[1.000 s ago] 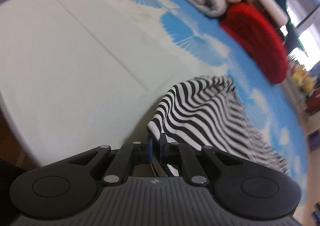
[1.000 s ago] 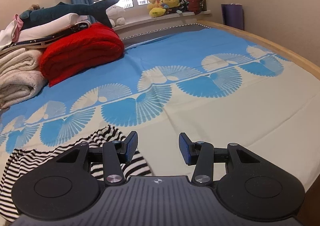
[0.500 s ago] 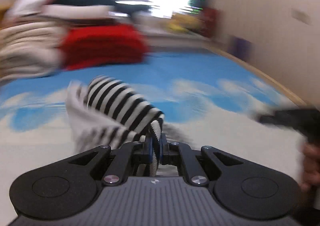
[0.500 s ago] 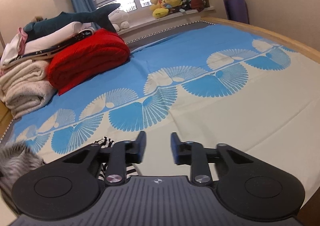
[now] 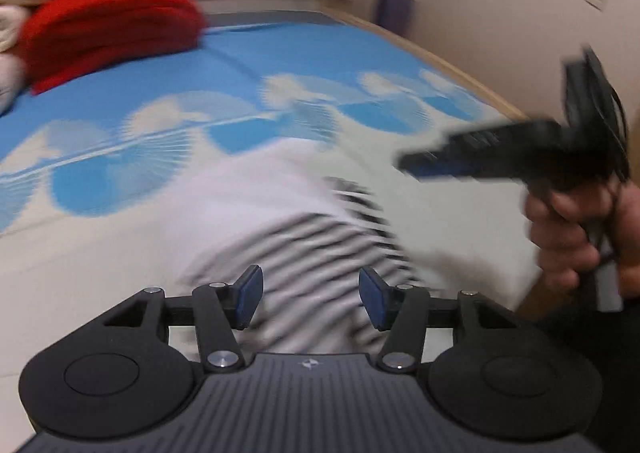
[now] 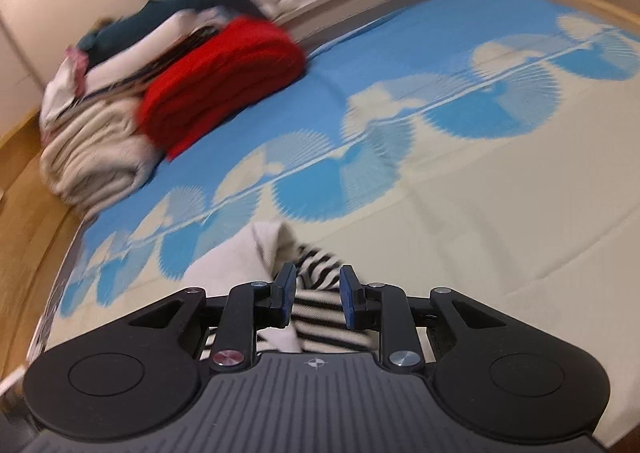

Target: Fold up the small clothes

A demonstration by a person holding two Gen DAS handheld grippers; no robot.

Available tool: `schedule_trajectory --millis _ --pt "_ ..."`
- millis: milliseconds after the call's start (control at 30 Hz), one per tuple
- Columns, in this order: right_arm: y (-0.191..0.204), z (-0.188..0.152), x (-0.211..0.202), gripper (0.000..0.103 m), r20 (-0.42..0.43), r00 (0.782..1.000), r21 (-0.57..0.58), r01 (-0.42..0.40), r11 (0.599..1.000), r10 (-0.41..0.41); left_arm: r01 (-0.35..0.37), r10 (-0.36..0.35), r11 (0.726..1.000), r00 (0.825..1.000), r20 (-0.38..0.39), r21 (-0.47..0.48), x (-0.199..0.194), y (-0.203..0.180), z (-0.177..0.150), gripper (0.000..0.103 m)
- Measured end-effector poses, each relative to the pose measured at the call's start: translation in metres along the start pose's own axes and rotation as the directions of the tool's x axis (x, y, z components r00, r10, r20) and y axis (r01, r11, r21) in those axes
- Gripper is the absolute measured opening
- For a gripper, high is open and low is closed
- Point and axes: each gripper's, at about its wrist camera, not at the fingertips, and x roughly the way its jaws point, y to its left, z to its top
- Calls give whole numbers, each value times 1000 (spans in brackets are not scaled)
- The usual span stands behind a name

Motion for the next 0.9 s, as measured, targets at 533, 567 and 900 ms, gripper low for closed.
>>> schedule_trajectory --millis 533,567,900 --pt "37 -4 87 43 -139 988 -4 69 998 -69 62 -131 807 989 -75 -588 38 74 -42 84" --pt "38 -5 89 43 -140 987 -8 78 997 -78 62 -137 793 987 -79 -606 43 73 -42 84" --pt "37 0 84 0 -70 997 17 23 1000 -22 10 -126 820 978 -164 -572 65 75 -46 92"
